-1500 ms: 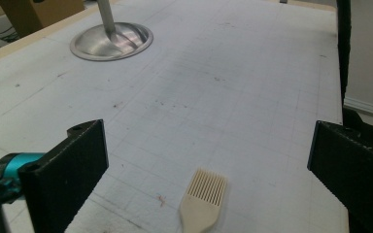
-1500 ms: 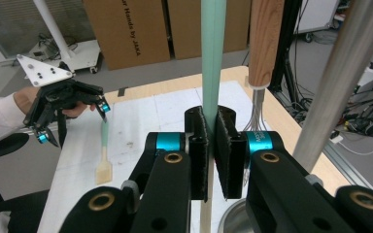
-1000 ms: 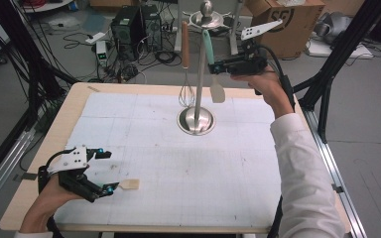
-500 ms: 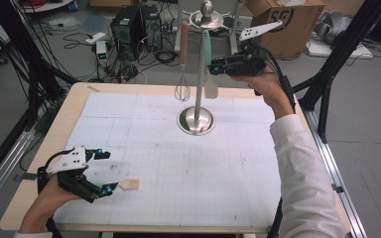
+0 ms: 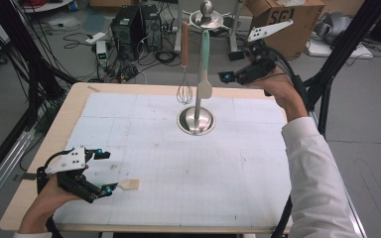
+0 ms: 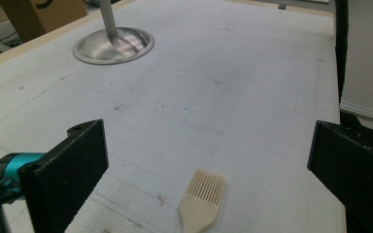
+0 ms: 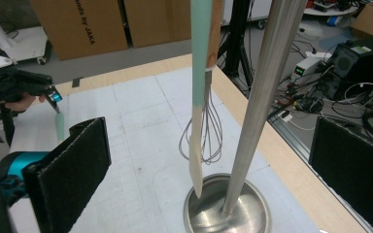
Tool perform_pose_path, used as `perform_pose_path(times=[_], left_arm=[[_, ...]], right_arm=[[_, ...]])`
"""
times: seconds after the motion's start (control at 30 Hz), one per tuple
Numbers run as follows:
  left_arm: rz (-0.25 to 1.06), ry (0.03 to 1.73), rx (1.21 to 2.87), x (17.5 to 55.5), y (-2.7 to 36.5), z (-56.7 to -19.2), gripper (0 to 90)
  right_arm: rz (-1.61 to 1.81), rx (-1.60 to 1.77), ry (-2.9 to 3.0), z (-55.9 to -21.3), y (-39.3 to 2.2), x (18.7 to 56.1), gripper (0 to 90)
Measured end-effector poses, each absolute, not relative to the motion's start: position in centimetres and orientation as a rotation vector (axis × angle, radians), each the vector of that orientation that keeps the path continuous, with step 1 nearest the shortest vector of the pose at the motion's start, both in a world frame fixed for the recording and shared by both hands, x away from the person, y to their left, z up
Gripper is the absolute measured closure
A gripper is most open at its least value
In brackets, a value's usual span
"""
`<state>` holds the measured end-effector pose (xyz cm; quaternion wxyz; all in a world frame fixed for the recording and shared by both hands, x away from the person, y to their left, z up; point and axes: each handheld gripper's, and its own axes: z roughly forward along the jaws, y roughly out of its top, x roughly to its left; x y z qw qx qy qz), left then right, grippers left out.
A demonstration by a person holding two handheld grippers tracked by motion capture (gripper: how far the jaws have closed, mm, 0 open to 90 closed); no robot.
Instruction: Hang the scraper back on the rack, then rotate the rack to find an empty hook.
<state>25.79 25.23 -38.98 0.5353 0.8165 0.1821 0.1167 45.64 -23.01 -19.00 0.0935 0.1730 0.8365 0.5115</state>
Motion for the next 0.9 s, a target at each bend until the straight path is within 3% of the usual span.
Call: perform_pose_path(times=[0.27,0.43,0.57,0.7,0.8,0.9], left_arm=[[0.277,0.436,1.945,25.9,25.3,-38.9,1.7],[0.277,0.437,1.947,26.0,25.3,-38.9,1.7],[0.273,0.440,1.943,26.0,25.2,-39.0,1.7],[0.275,0.440,1.941,26.0,25.3,-38.9,1.7],[0.276,0.441,1.943,26.0,25.3,-38.9,1.7],[0.273,0.441,1.944,26.0,25.3,-39.0,1.7]], right_arm=[[1.519,0.486,2.496,-17.2,-24.4,45.5,1.4],[1.541,0.461,2.511,-15.8,-25.2,45.9,23.4],[1.536,0.489,2.513,-14.9,-25.6,46.0,54.4],[1.496,0.450,2.524,-14.2,-25.8,46.2,79.1],[1.474,0.457,2.529,-13.6,-25.9,46.4,89.5],[1.452,0.486,2.512,-13.0,-25.9,46.7,89.7]])
